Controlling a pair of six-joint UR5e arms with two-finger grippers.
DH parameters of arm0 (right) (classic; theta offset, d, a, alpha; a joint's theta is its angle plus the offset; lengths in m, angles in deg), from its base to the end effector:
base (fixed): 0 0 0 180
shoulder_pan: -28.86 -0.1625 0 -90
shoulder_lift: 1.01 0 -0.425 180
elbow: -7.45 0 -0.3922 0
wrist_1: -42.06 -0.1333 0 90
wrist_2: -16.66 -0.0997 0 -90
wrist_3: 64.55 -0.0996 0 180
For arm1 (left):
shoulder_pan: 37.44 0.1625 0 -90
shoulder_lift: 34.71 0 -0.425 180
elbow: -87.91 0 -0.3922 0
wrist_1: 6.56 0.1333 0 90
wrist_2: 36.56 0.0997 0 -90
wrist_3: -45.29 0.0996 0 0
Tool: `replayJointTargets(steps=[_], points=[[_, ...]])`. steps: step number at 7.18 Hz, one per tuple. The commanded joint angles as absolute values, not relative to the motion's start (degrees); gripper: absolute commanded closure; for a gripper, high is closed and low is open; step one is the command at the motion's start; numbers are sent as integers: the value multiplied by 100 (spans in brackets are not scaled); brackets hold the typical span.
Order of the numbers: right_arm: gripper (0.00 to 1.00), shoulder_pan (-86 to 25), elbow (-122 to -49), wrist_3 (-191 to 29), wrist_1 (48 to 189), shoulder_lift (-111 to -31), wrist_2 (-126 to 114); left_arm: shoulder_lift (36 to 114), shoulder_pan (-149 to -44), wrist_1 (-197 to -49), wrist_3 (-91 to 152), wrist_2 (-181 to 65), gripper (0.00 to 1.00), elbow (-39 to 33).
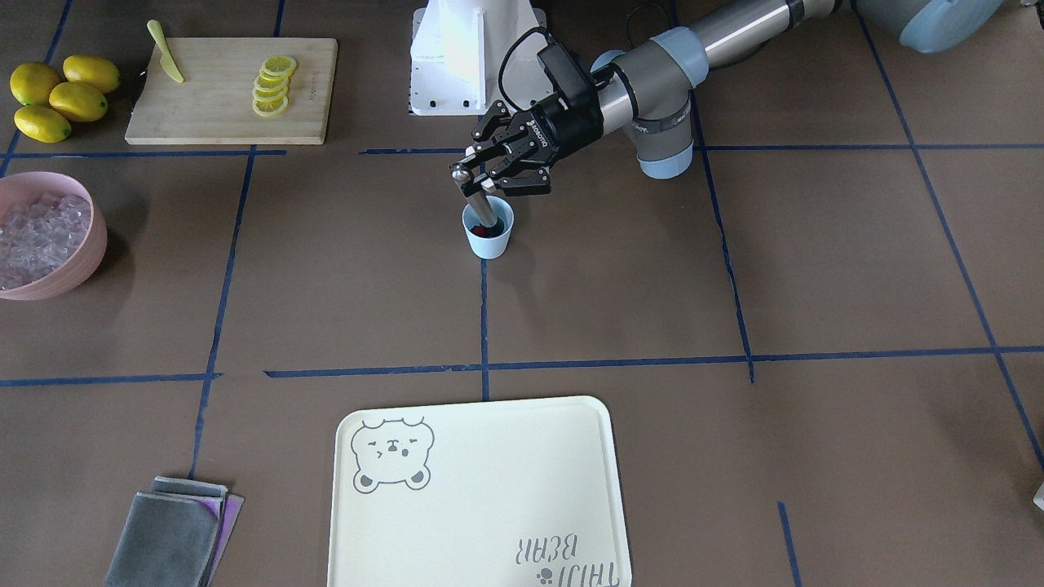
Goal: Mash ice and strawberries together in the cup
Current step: 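Press the muddler down on the strawberry and ice with the left gripper, then lift the muddler out of the cup and withdraw the left arm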
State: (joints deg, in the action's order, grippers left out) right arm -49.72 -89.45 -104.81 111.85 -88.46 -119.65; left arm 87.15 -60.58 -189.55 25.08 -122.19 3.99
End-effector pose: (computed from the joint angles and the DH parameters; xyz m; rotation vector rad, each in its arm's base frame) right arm -0.0442 -0.5282 0.5331 0.0959 -0.9248 0.2576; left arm 0.5116 -0.3719 0.2177 1.5535 1.4106 0.4180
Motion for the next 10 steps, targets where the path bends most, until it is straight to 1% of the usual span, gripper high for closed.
replayJointTargets(steps=[1,3,4,5,6,7,8,9,10], points=[[0,-4971,-8940,-10481,11185,-8846,-11965,8693,-6055,-18955,2508,-12217,98,406],[0,-4971,-8949,-10481,11185,-8846,-11965,8736,-6064,-18937,2499,-12173,99,292],[0,-4954,-8940,-10481,11185,-8838,-11965,8737,-6090,-18850,2482,-12147,100,-65],[0,-4936,-8914,-10463,11185,-8838,-11965,8737,-6360,-18623,2403,-12155,100,-373],[0,-4928,-8879,-10437,11185,-8838,-11965,8710,-6780,-17794,2385,-12164,100,-846],[0,-4928,-8879,-10437,11185,-8838,-11965,8641,-6985,-16437,2393,-12164,100,-1417],[0,-4928,-8766,-10428,11176,-8838,-11974,8605,-7335,-15449,2176,-12164,100,-1648],[0,-4928,-8756,-10428,11176,-8829,-11974,8518,-7425,-14586,1347,-12207,100,-1686],[0,-4936,-8738,-10419,11185,-8820,-11965,8369,-7870,-13943,1322,-12617,100,-1642]])
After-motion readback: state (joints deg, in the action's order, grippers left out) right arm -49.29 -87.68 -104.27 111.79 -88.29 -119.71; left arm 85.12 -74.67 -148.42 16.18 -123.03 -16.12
